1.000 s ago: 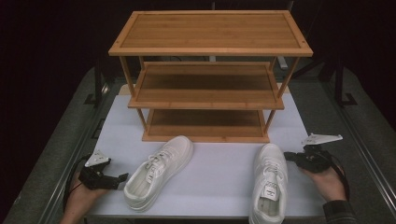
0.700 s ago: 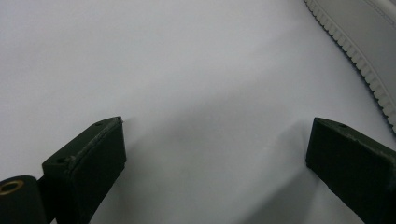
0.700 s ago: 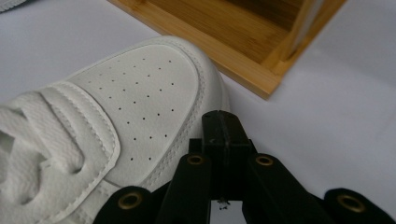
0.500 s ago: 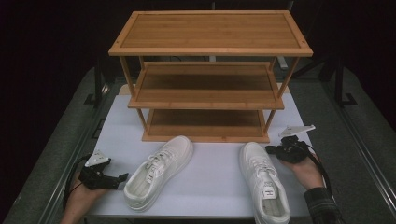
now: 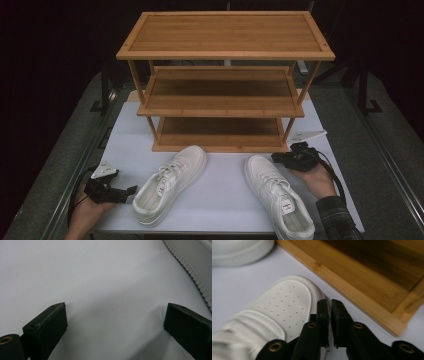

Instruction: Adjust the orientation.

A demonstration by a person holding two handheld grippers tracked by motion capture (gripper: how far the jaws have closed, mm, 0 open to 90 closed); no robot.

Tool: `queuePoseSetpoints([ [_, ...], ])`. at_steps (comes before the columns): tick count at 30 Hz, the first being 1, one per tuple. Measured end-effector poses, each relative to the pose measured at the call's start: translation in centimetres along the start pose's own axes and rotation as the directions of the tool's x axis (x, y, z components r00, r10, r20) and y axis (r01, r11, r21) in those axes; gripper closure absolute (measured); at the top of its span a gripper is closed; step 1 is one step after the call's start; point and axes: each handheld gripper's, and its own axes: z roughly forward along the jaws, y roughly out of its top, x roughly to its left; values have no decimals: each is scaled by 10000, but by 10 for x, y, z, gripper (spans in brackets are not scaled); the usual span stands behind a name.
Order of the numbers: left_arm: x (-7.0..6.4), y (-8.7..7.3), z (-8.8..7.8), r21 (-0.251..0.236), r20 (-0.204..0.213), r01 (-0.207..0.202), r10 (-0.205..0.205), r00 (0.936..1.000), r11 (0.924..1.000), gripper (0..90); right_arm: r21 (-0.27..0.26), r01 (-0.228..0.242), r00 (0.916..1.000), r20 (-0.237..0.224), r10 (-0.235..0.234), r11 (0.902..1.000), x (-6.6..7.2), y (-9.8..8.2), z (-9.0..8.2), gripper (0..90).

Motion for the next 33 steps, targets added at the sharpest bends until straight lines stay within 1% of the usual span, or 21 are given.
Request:
queuePoseSetpoints([
  [2,0,0,0,0,3,0,0,10000,10000,43,-399,-287,9996,-61,284,9988,1,-3,-14,763],
  [5,0,0,0,-3,0,0,0,10000,10000,43,-635,-396,9992,53,400,9972,6,-10,-34,693],
  [6,0,0,0,-4,1,4,-3,10000,10000,43,-635,-396,9992,53,400,9972,6,-10,-34,693],
  [8,0,0,0,-11,-2,0,0,10000,10000,43,-921,-556,9985,-42,555,9942,9,-16,-47,676],
  [9,0,0,0,-12,-1,-3,3,10000,10000,43,-1068,-646,9979,-99,639,9922,15,-23,-59,646],
  [10,0,0,0,-9,2,0,0,10000,10000,43,-1122,-671,9977,-190,654,9914,18,-26,-65,633],
  [11,0,0,0,-6,2,1,-1,10000,10000,43,-1122,-671,9977,-190,654,9914,18,-26,-65,633],
  [12,0,0,0,-8,1,-1,1,10000,10000,43,-1155,-680,9975,-285,652,9910,22,-29,-70,621],
  [13,0,0,0,-8,0,-1,1,10000,10000,43,-1195,-663,9975,-342,626,9906,30,-36,-80,596],
  [14,0,0,0,-13,-2,0,0,10000,10000,43,-1195,-663,9975,-342,626,9906,30,-36,-80,596],
  [16,0,0,0,-9,-2,2,-2,10000,10000,43,-1275,-617,9975,-432,566,9899,37,-43,-88,584],
  [18,0,0,0,-6,-3,3,-3,10000,10000,43,-1400,-721,9958,-654,634,9875,43,-49,-94,571],
  [19,0,0,0,-6,-4,0,0,10000,10000,43,-1466,-712,9950,-797,599,9866,49,-53,-98,559],
  [20,0,0,0,-14,-3,7,-7,10000,10000,43,-1466,-712,9950,-797,599,9866,49,-53,-98,559],
  [25,0,0,0,-13,-4,8,-8,10000,10000,43,-1491,-635,9939,-992,489,9868,60,-59,-100,540],
  [27,0,0,0,-11,-5,-1,1,10000,10000,43,-1424,-696,9914,-1202,526,9874,62,-61,-99,519],
  [28,0,0,0,-15,-6,-4,4,10000,10000,43,-1265,-608,9917,-1205,455,9901,65,-62,-95,515],
  [29,0,0,0,-16,-6,-2,2,10000,10000,43,-1265,-608,9917,-1205,455,9901,65,-62,-95,515],
  [30,0,0,0,-14,-6,-4,4,10000,10000,43,-1064,-532,9940,-1007,425,9929,68,-63,-91,515],
  [31,0,0,0,-12,-3,1,-1,10000,10000,43,-1064,-532,9940,-1007,425,9929,68,-63,-91,515],
  [33,0,0,0,-16,-6,-1,1,10000,10000,43,-939,-556,9943,-960,466,9940,66,-64,-86,547],
])
